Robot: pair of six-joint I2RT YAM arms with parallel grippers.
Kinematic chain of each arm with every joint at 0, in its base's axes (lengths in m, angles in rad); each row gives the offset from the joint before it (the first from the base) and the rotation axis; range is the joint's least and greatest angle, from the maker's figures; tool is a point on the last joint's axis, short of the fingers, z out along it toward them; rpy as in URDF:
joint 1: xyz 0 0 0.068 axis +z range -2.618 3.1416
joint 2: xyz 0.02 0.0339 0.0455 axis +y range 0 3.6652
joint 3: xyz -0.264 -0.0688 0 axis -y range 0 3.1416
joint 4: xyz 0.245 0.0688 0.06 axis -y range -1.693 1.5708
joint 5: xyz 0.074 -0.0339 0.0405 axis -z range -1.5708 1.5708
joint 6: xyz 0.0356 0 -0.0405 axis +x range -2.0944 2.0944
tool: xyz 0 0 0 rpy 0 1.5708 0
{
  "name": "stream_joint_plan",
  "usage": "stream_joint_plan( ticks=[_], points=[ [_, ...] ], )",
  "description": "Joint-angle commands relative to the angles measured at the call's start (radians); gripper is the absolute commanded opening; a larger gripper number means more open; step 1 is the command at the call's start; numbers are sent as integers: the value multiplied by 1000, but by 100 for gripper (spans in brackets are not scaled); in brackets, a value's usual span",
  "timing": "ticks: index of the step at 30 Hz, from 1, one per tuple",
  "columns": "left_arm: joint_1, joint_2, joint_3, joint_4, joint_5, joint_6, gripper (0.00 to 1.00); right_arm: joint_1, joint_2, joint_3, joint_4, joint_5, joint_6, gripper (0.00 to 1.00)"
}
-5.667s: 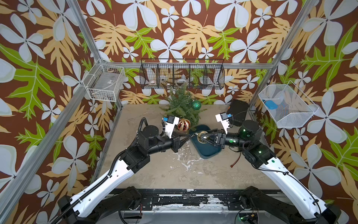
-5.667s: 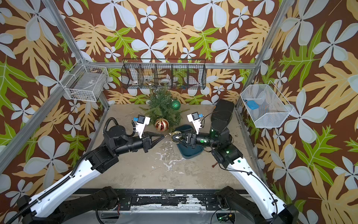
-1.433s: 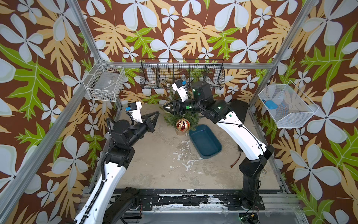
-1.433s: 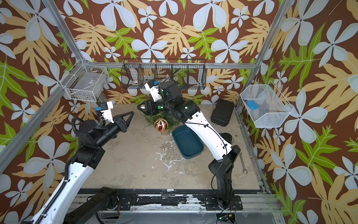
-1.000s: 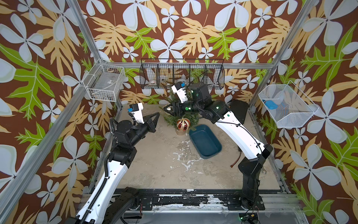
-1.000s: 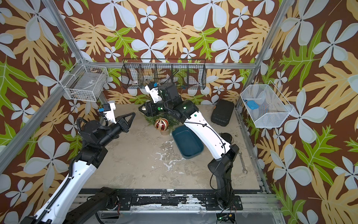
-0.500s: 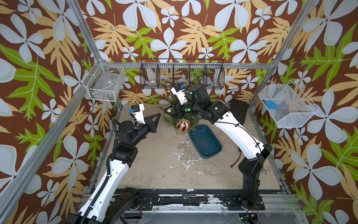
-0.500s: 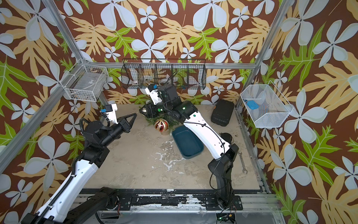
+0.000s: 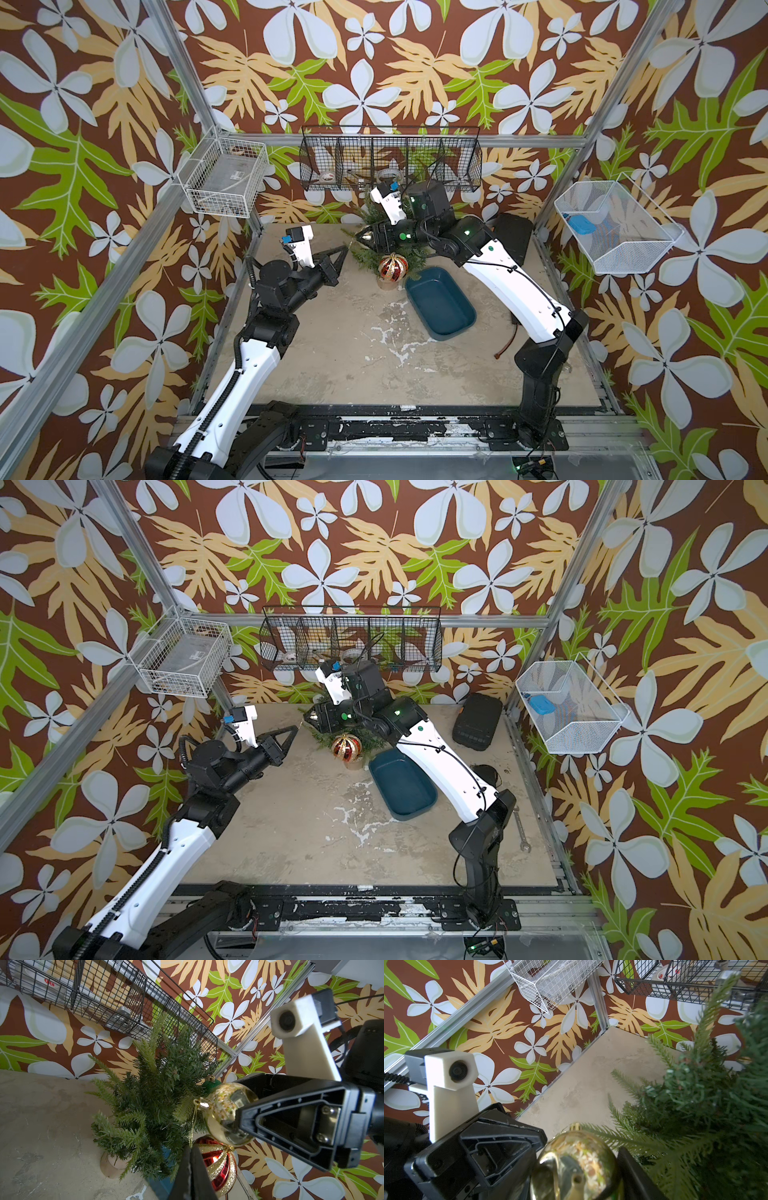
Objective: Decorate the small christmas tree with ornaments
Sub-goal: Hang an ornament on the christmas tree.
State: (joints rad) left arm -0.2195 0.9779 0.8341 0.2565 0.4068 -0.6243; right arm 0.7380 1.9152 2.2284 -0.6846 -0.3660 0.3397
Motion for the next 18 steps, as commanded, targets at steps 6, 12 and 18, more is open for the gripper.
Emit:
stream_joint_plan(
  ticks=[6,12,18],
  points=[
    [1,18,-2,77,27,-19,0,-2,-5,-2,-4,19,-4,59],
    [1,36,-7,90,30,-19,0,-2,2,0,-7,19,-4,59],
    [0,47,-13,103,31,-22,0,-3,4,0,-10,24,-5,59]
  ],
)
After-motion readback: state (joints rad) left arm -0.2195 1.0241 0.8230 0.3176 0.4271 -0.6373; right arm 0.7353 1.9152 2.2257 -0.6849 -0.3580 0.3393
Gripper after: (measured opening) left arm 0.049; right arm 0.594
